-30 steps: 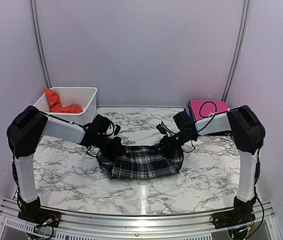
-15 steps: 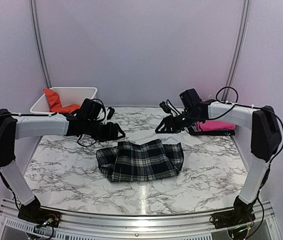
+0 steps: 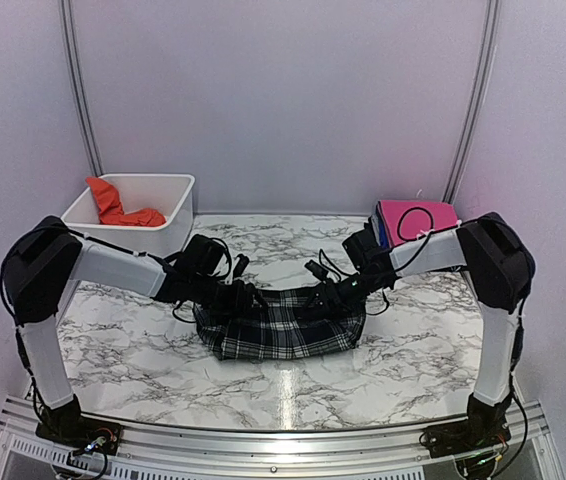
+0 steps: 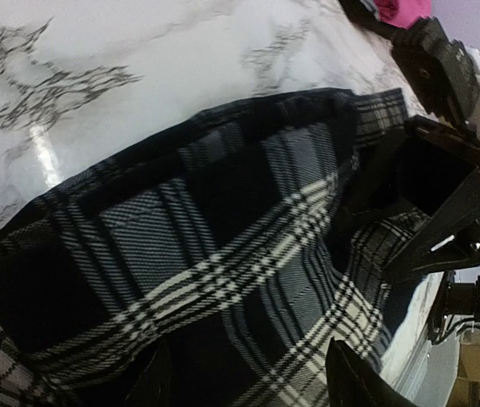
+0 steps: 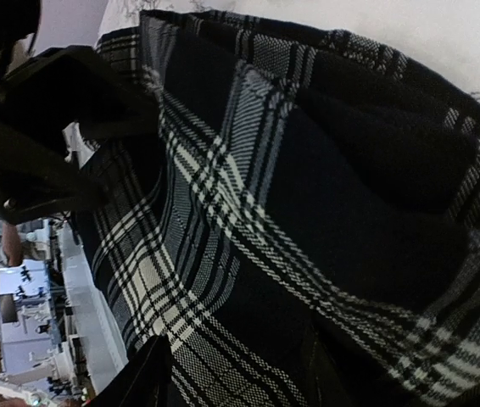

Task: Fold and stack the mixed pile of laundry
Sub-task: Adjust the rectangle-folded skirt at the center of the board, then pick up the rectangle-folded skirt from the center of the board.

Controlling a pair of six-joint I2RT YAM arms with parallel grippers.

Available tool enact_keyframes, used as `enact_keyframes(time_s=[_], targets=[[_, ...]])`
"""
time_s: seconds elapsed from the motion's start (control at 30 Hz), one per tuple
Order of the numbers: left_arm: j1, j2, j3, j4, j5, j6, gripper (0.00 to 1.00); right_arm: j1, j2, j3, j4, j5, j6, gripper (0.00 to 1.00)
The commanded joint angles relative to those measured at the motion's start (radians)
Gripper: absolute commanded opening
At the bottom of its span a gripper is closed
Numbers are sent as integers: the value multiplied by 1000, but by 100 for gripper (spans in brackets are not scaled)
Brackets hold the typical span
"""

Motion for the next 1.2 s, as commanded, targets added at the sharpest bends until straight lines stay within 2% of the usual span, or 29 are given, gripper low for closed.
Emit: enact_keyframes(time_s=[0.0, 0.1, 0.17, 0.3, 0.43, 0.73, 0.87, 1.0, 1.17], targets=[[58, 99, -33, 81, -40, -62, 64, -54, 111, 7, 42, -1, -23, 52], [82, 113, -38, 76, -50, -52, 64, -60, 144, 55, 14, -10, -40, 51], [82, 58, -32, 54, -75, 13, 66, -57, 115, 87, -10, -24, -43, 51], [28, -90, 24, -64, -192, 245, 76, -68, -34, 79, -25, -38, 1, 52], [-63, -142, 90, -180, -310, 445, 84, -85, -174, 5, -26, -16, 55, 54], [-226, -43, 253, -280, -444, 651, 91, -200, -459, -222, -9, 81, 139, 61], [-277, 17, 291, -294, -468, 697, 95, -265, -518, -264, -46, 105, 110, 69], [-296, 74, 341, -297, -470, 703, 99, -316, -568, -314, -48, 99, 98, 83], [-322, 125, 381, -293, -468, 743, 99, -341, -574, -342, -106, 103, 52, 86]])
